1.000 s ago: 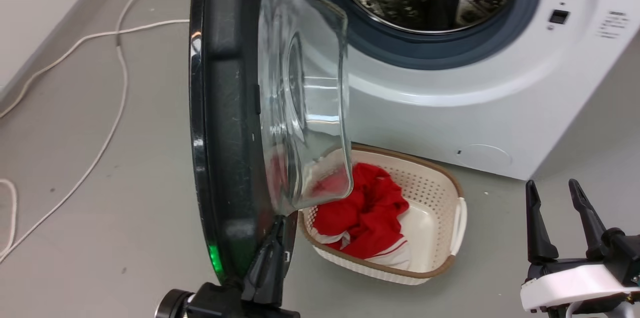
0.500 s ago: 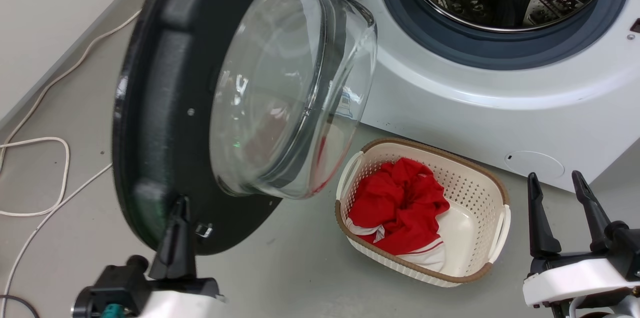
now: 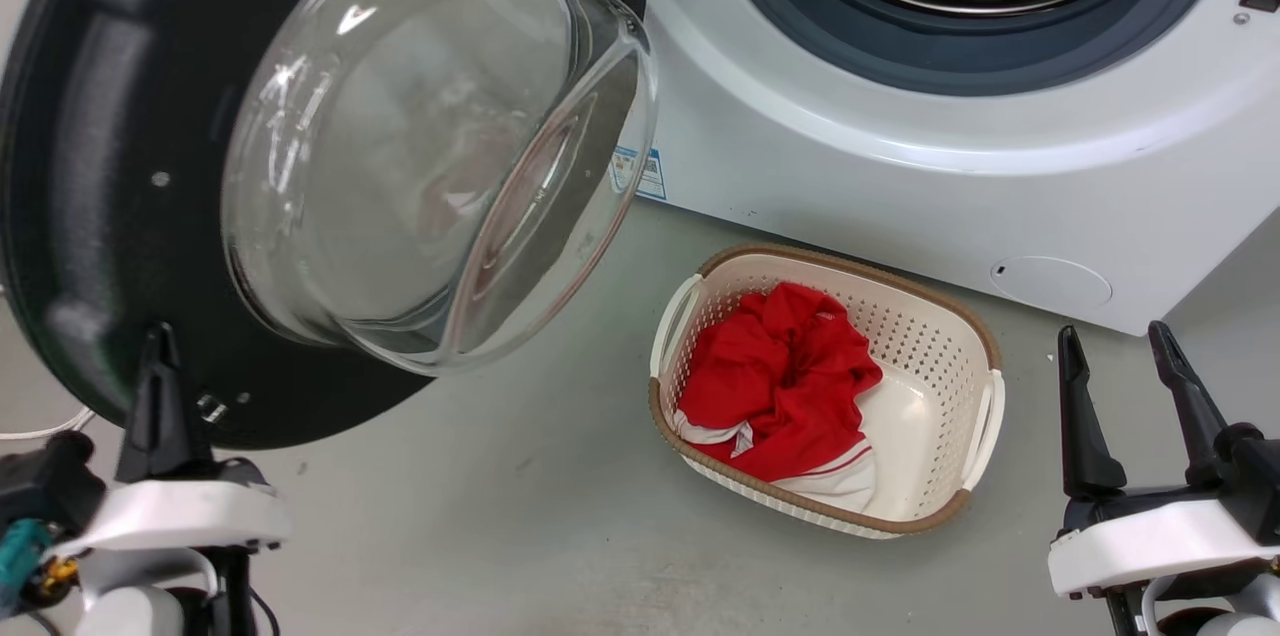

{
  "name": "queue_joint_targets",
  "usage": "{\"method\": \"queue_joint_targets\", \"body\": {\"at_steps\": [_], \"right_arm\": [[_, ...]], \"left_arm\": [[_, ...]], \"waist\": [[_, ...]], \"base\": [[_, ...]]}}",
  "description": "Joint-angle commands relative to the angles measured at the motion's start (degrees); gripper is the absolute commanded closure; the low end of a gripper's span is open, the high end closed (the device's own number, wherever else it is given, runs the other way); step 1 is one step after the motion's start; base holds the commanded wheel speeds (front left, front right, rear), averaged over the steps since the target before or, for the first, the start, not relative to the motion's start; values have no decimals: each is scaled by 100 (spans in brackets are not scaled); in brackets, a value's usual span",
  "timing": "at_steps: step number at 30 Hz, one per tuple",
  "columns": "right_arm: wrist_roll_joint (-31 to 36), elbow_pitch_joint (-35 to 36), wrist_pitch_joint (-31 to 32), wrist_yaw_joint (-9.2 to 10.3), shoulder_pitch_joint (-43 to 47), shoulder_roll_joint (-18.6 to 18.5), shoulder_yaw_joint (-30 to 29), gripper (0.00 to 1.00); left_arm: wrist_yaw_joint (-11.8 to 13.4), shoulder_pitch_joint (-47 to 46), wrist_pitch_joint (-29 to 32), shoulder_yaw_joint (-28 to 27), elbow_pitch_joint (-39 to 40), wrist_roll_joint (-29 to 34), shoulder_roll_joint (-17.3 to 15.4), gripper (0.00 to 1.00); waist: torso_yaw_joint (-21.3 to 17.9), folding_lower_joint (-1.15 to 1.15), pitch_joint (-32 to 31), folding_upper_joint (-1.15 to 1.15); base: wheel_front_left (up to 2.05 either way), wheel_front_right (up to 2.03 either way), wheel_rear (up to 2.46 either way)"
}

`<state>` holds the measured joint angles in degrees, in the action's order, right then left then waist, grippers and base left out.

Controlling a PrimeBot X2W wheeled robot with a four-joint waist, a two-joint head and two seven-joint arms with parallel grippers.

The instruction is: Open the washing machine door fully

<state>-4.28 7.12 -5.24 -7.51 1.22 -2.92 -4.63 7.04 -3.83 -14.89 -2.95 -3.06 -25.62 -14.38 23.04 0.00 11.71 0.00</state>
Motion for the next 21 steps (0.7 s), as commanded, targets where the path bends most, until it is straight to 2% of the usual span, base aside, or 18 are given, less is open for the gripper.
{"method": "queue_joint_targets", "body": {"at_steps": [1,9,21], "right_arm": [[33,5,-3,4,-110,10,2,0],[83,-23,-15,4,-215,9,14,0],[119,-93,-42,4,-284,10,10,0]], "left_arm": [[-65,-214,-34,-165,-183,-41,-89,100],[-340,-748,-41,-744,-849,-42,-212,100],[-671,-1162,-30,-1216,-1402,315,-57,100]], "waist": [[-40,0,48,0],[-138,0,165,0],[-193,0,171,0]], "base": [[0,0,0],[0,0,0],[0,0,0]]}}
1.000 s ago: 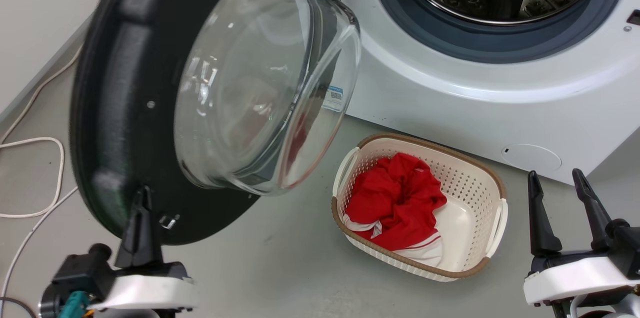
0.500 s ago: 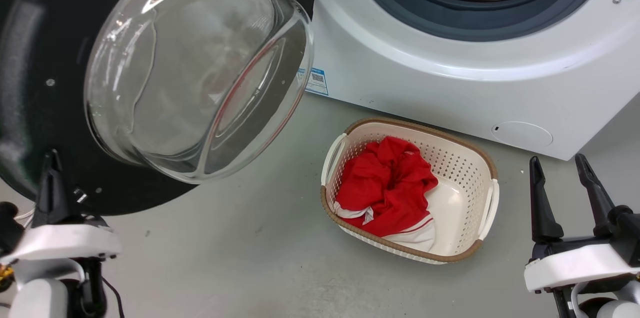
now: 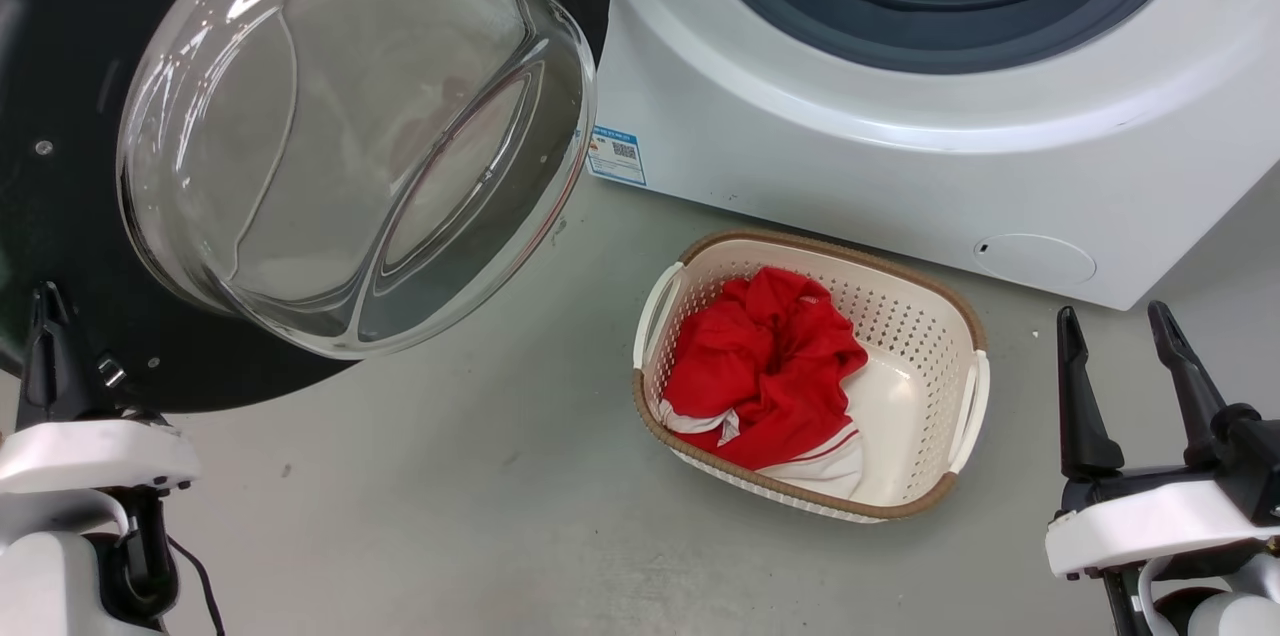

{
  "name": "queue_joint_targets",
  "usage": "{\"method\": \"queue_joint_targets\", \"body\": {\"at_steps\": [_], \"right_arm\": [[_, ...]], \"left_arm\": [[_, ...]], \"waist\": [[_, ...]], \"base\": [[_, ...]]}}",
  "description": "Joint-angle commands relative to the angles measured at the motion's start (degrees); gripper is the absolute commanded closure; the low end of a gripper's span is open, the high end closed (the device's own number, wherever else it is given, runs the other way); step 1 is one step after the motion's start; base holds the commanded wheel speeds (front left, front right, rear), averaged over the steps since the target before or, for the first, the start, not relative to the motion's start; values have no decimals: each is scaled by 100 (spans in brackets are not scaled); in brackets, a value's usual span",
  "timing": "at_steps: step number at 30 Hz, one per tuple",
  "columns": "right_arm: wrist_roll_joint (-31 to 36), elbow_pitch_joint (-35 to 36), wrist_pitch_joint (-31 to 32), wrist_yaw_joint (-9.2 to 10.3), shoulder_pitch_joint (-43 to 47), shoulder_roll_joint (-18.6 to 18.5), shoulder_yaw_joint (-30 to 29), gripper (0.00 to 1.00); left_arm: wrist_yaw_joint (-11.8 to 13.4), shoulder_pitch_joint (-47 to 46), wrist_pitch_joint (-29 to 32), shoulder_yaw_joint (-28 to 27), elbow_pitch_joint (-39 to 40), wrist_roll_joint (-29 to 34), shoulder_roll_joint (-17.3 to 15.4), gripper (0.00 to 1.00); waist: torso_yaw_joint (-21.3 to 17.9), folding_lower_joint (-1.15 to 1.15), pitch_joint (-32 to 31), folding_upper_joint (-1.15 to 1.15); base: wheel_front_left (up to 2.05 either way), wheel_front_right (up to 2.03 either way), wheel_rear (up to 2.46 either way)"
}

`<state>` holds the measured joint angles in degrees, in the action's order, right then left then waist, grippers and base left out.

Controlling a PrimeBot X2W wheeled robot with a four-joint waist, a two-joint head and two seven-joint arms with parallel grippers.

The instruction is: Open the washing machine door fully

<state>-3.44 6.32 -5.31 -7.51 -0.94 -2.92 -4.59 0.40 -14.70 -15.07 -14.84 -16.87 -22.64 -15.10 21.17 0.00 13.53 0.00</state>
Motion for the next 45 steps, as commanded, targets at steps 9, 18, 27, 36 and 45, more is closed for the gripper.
{"method": "queue_joint_targets", "body": {"at_steps": [9,18,27,36,45], "right_arm": [[-115,-219,-185,4,65,10,31,0],[-203,-378,-321,4,87,9,50,0],[-213,-467,-407,4,-36,9,127,0],[-198,-569,-485,4,-74,9,191,0],[-221,-601,-531,4,6,9,285,0]], "left_arm": [[-109,527,-13,-104,525,585,393,100],[-182,1243,-13,395,1295,1124,830,100],[-432,1076,6,1209,1280,1379,962,100],[-545,726,4,1583,810,1399,964,100],[-447,638,-17,1648,636,1465,976,27]], "waist": [[-167,0,-338,0],[-474,0,-600,0],[-1105,0,-663,0],[-1775,0,-733,0],[-2115,0,-823,0]], "base": [[0,0,0],[0,0,0],[0,0,0],[0,0,0],[0,0,0]]}}
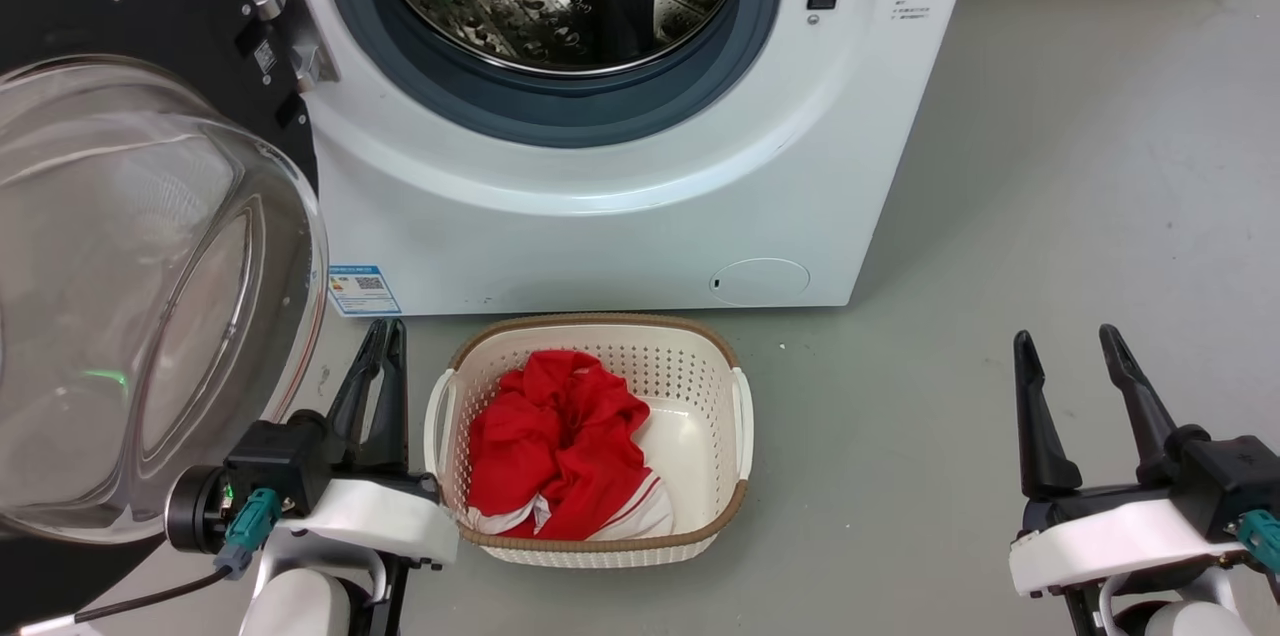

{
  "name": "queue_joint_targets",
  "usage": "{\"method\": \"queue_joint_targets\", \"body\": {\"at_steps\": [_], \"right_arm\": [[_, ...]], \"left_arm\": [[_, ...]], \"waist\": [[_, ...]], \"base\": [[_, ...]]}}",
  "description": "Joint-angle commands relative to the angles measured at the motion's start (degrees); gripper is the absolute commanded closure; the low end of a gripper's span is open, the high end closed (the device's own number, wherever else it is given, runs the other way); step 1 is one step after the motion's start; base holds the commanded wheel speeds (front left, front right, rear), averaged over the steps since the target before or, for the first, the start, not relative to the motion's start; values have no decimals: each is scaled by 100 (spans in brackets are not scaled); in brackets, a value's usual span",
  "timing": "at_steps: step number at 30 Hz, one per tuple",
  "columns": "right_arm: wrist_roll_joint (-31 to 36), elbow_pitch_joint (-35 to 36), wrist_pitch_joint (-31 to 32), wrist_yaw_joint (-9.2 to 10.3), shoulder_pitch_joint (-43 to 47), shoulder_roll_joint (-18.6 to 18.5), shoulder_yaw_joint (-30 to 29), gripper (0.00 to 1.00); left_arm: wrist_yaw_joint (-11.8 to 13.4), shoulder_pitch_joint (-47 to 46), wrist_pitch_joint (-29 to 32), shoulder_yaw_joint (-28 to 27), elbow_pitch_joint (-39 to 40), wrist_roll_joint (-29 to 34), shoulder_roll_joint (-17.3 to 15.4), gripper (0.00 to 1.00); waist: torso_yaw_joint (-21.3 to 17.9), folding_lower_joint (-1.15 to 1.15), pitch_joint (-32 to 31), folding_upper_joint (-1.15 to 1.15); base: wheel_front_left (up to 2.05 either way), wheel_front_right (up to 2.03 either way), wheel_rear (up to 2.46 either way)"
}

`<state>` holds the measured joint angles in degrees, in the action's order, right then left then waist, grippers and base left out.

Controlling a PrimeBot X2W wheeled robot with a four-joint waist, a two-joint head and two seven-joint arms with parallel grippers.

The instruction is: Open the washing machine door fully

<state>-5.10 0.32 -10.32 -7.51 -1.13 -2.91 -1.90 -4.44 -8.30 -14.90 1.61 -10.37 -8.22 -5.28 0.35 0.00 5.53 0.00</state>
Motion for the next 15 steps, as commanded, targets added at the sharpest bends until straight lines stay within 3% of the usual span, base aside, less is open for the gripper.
{"method": "queue_joint_targets", "body": {"at_steps": [1,15], "right_arm": [[-65,-5,-36,4,36,8,17,0],[-129,-72,-69,4,114,8,39,0]], "left_arm": [[43,4,-35,0,-21,30,-10,0],[144,103,-30,-30,-2,43,14,0]], "waist": [[-49,0,-29,0],[-79,0,-108,0]], "base": [[0,0,0],[0,0,0]]}}
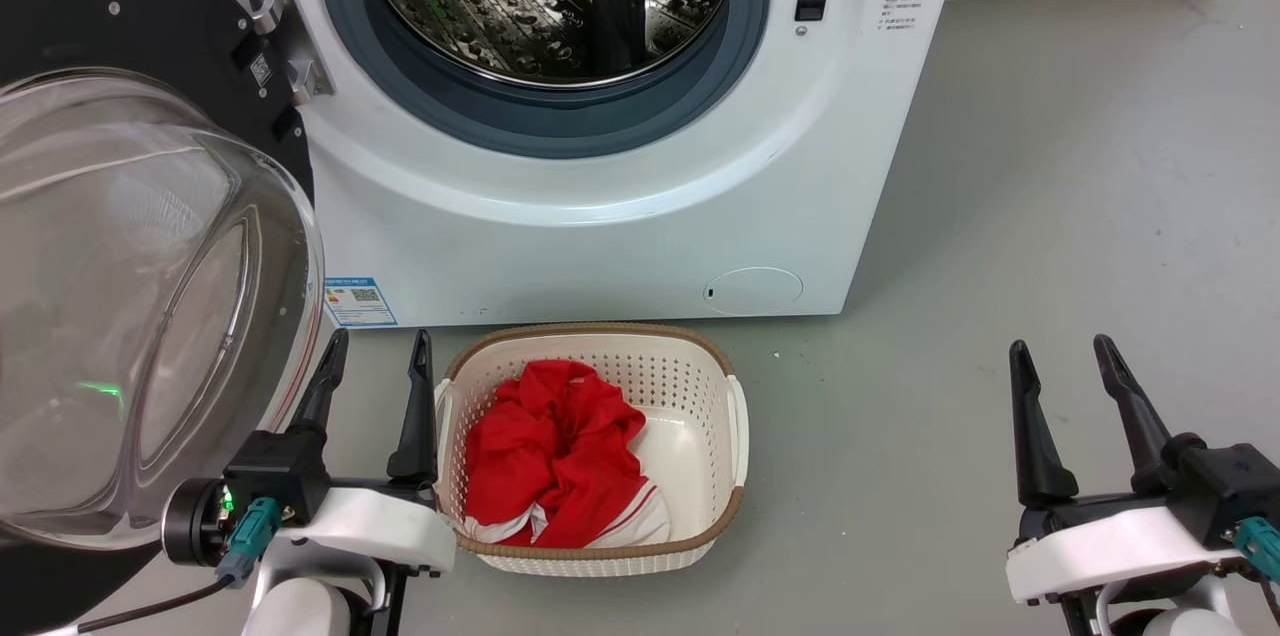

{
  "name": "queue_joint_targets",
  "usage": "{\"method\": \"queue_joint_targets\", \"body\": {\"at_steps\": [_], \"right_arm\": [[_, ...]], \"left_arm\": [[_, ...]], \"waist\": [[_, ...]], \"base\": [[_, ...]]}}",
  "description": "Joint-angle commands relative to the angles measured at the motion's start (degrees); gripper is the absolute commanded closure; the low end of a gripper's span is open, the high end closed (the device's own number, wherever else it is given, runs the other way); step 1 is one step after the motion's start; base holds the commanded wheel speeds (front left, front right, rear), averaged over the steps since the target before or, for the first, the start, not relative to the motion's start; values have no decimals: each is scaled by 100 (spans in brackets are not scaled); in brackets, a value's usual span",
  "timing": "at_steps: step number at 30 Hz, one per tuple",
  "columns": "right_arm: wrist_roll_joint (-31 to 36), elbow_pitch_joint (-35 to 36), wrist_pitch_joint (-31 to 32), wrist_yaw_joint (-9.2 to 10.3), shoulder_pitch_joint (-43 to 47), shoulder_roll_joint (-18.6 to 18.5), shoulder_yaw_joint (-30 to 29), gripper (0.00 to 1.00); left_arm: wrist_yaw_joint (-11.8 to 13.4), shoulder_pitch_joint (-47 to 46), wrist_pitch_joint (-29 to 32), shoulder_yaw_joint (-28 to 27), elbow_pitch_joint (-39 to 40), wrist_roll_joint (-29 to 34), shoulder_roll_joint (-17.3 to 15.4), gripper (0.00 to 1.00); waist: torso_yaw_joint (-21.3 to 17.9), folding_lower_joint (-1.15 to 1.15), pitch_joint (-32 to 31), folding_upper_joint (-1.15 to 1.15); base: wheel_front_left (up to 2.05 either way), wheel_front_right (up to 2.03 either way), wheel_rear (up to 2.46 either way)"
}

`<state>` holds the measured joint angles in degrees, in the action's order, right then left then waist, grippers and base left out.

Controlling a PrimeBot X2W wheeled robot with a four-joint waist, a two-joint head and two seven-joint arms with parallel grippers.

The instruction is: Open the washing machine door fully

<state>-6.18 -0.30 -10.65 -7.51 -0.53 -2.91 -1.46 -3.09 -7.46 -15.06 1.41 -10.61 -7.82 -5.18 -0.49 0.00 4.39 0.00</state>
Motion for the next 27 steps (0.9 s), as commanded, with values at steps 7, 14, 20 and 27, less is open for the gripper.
{"method": "queue_joint_targets", "body": {"at_steps": [7,14,20,27], "right_arm": [[-15,0,-29,4,24,8,-25,0],[-26,-41,-30,4,-15,8,-16,0],[-24,-56,-33,4,-36,8,-22,0],[-9,-56,-17,0,-13,0,-32,100]], "left_arm": [[7,-34,-15,-29,29,-21,19,0],[7,-57,-15,-70,12,-13,25,0],[15,-59,-15,-83,22,11,30,0],[5,-10,0,-97,8,9,31,100]], "waist": [[41,0,49,0],[48,0,64,0],[51,0,74,0],[61,0,76,0]], "base": [[0,0,0],[0,0,0],[0,0,0],[0,0,0]]}}
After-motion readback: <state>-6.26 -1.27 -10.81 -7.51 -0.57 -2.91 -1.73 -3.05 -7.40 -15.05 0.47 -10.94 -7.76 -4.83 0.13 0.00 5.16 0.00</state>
